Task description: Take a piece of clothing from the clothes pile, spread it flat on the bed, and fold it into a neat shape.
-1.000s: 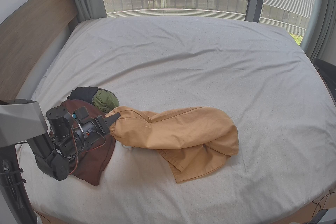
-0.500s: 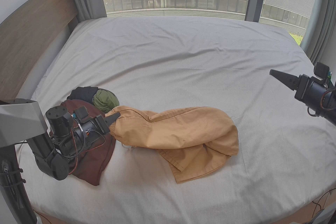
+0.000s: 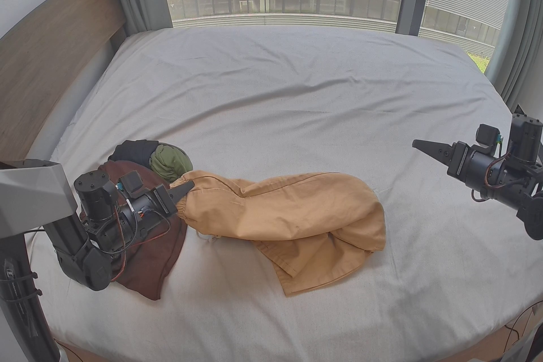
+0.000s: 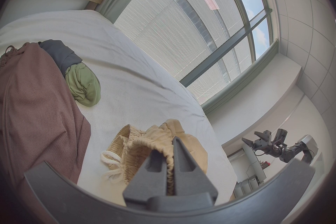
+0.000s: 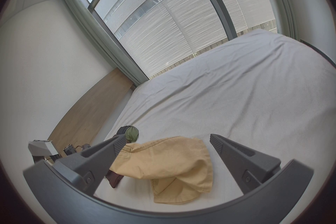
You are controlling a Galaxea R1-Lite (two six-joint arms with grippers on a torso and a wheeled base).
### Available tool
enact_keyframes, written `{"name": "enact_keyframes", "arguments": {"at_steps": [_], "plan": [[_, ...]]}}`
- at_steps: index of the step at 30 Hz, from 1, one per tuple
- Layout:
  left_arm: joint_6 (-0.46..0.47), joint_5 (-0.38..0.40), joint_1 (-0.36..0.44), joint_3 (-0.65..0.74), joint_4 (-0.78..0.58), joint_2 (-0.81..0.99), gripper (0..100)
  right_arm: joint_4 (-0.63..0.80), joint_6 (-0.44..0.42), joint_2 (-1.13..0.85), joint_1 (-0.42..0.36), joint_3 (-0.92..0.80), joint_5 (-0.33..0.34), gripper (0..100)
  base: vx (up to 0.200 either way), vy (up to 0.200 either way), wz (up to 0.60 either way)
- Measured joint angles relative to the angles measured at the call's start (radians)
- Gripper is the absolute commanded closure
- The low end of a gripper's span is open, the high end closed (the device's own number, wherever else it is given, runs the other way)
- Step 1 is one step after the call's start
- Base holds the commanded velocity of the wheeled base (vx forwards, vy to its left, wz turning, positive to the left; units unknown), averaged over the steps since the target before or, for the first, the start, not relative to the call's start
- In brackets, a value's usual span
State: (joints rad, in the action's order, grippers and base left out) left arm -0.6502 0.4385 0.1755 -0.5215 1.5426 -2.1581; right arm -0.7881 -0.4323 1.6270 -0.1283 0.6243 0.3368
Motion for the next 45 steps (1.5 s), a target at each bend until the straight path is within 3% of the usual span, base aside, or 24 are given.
{"name": "enact_keyframes", "arguments": {"at_steps": [13, 24, 31, 45], "plan": [[0.0, 0.0, -0.004, -0.002, 0.0, -0.001, 100, -0.08, -0.084, 0.186, 0.058, -0.001, 0.093, 0, 0.0, 0.0, 0.0], [0.0, 0.0, -0.003, -0.002, 0.0, -0.002, 100, -0.172, -0.095, 0.349, 0.061, 0.0, 0.097, 0, 0.0, 0.0, 0.0], [0.0, 0.0, -0.003, -0.002, 0.0, -0.002, 100, -0.248, -0.166, 0.447, 0.062, 0.008, 0.111, 0, 0.0, 0.0, 0.0], [0.0, 0.0, -0.003, -0.003, 0.0, -0.002, 100, -0.329, -0.208, 0.625, 0.055, 0.031, 0.128, 0, 0.0, 0.0, 0.0]]}}
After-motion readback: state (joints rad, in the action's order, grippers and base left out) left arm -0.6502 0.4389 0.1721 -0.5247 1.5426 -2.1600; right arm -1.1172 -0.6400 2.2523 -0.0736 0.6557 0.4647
